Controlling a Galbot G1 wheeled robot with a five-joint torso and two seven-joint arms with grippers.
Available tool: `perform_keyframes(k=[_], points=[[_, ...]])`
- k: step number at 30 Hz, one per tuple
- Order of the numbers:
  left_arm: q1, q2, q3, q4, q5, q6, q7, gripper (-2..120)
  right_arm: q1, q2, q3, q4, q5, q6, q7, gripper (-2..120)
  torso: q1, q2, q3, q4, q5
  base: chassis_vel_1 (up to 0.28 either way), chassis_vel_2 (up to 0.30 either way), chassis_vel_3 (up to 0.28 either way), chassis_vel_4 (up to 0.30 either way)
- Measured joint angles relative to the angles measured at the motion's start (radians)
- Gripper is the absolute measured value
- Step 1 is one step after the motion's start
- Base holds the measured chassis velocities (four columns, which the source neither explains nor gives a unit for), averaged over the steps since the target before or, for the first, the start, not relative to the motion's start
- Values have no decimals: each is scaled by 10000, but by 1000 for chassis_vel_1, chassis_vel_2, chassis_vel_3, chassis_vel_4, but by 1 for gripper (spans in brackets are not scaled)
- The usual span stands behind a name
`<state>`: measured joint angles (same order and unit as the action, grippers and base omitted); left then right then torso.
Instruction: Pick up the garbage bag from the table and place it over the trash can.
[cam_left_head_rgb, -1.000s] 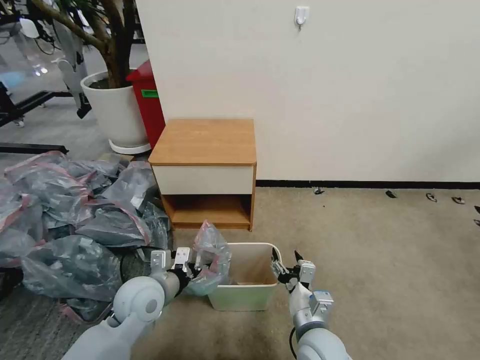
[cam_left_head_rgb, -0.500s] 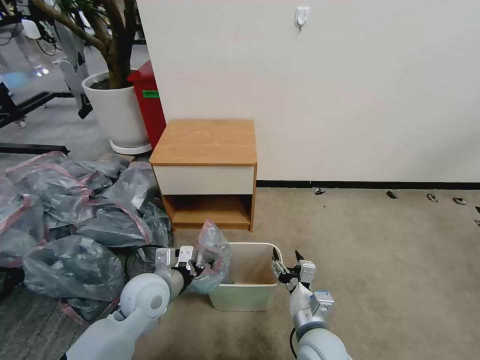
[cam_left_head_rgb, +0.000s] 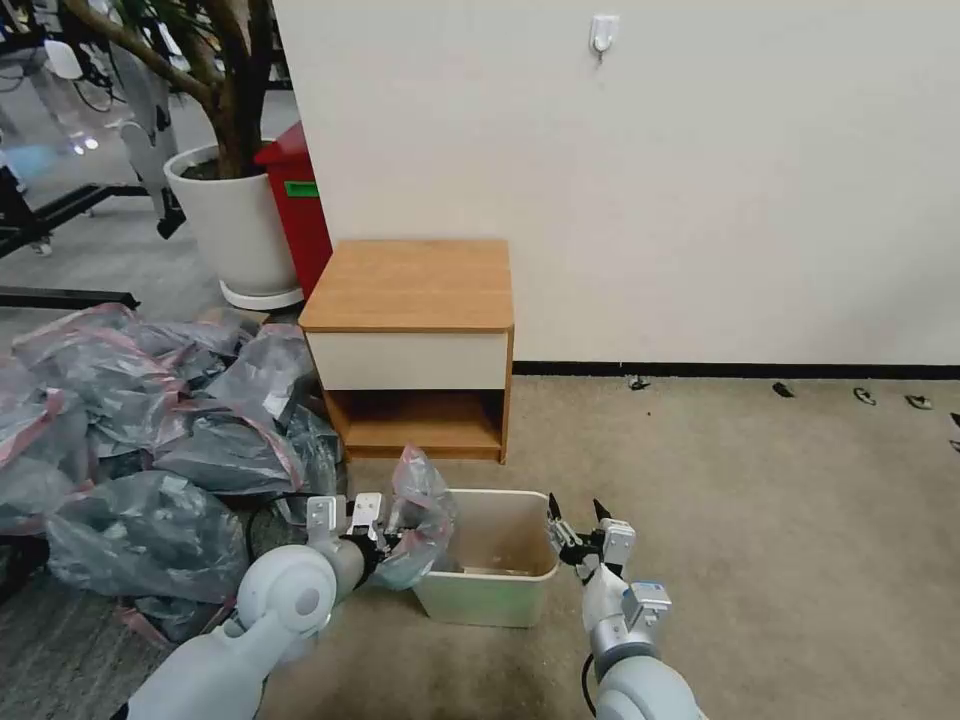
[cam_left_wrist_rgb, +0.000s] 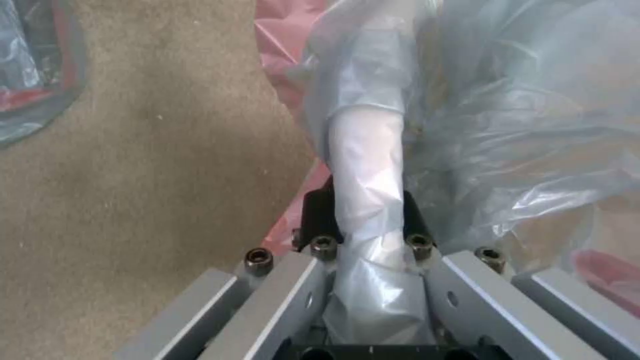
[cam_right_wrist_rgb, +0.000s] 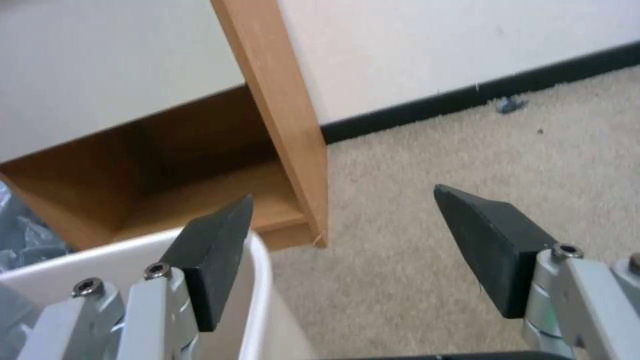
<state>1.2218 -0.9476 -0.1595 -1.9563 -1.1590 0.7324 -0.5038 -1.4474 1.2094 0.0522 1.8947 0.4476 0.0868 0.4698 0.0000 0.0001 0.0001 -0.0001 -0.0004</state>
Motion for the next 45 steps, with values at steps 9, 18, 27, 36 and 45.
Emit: perform_keyframes(k=[9, 18, 27, 36, 45], points=[[272, 35, -727, -224, 618, 92, 683, 3, 31, -659, 179, 1200, -175, -136, -469, 73, 1, -3, 4, 0, -1, 0, 0, 0, 0], [782, -10, -1035, -483, 2820, -1058, 1745, 3, 878, -2317, -900, 3846, 2235, -2283, -2274, 74, 0, -3, 0, 1, 3, 0, 0, 0, 0], [1056, -345, -882, -605, 4115, -1494, 1997, 3, 3224, -2528, -3146, 3212, 3315, -4044, -1974, 72, 1, -2, 0, 1, 4, 0, 0, 0, 0], [1079, -510, -848, -654, 4205, -1533, 2010, 3, 4693, -2119, -4378, 1838, 3311, -4203, -1318, 72, 0, -2, 0, 2, 3, 0, 0, 0, 0], [996, -521, -754, -636, 4199, -1563, 2030, 3, 5326, -1865, -4764, 959, 3391, -4227, -841, 71, 0, -2, 0, 1, 4, 0, 0, 0, 0]])
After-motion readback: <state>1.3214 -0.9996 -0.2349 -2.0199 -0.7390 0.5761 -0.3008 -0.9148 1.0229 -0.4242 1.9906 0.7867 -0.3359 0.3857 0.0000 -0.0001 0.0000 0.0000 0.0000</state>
